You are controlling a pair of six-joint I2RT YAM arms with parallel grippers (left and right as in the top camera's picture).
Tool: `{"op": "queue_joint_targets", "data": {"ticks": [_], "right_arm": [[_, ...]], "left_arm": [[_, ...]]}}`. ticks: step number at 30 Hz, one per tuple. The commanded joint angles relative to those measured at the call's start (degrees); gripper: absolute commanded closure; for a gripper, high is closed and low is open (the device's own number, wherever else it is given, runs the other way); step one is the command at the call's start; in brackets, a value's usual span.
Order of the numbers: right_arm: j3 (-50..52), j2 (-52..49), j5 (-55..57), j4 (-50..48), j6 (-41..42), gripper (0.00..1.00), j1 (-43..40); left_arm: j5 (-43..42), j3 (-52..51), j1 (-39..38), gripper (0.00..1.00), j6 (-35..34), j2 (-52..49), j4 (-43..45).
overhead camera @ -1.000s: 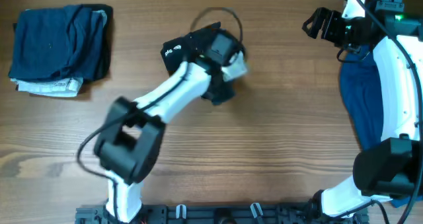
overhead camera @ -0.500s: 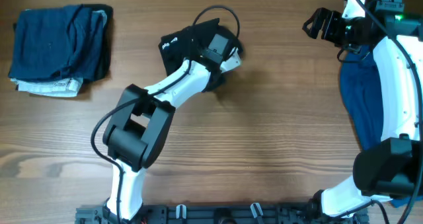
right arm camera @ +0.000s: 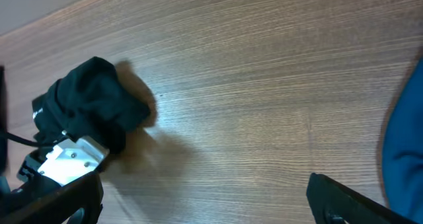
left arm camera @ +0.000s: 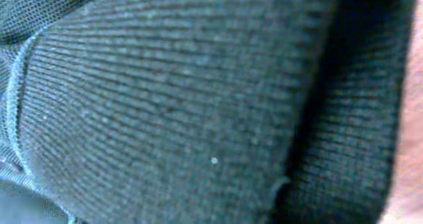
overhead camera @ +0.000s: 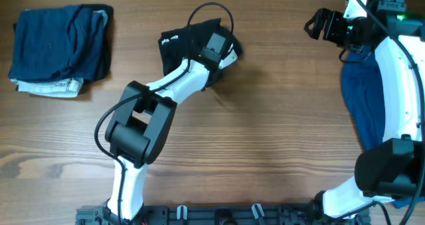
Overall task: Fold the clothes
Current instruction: 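Carry the bundle left and place it on the clothes stack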
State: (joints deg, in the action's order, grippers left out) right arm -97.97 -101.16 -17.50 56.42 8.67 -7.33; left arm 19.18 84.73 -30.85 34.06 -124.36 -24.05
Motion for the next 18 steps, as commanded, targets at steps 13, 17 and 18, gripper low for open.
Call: {"op": "queue_joint_targets", "data": {"ticks": [13,17,18], "right_arm": [[0.1,-0.6,0.9,-0.1,-1.2,0.01,0.1],[0.1,-0.6,1.0,0.0,-1.2,0.01,0.1],[0.1,-0.6,1.0,0.0,-1.2,0.01,0.1]], "left_arm": [[25.3,-0.2,0.5,0.96,13.8,9.5,11.2],[25.3,-0.2,1.5,0.96,13.8,12.9,13.1],[25.3,-0.2,2.0,0.96,13.8,13.7,13.2]]}}
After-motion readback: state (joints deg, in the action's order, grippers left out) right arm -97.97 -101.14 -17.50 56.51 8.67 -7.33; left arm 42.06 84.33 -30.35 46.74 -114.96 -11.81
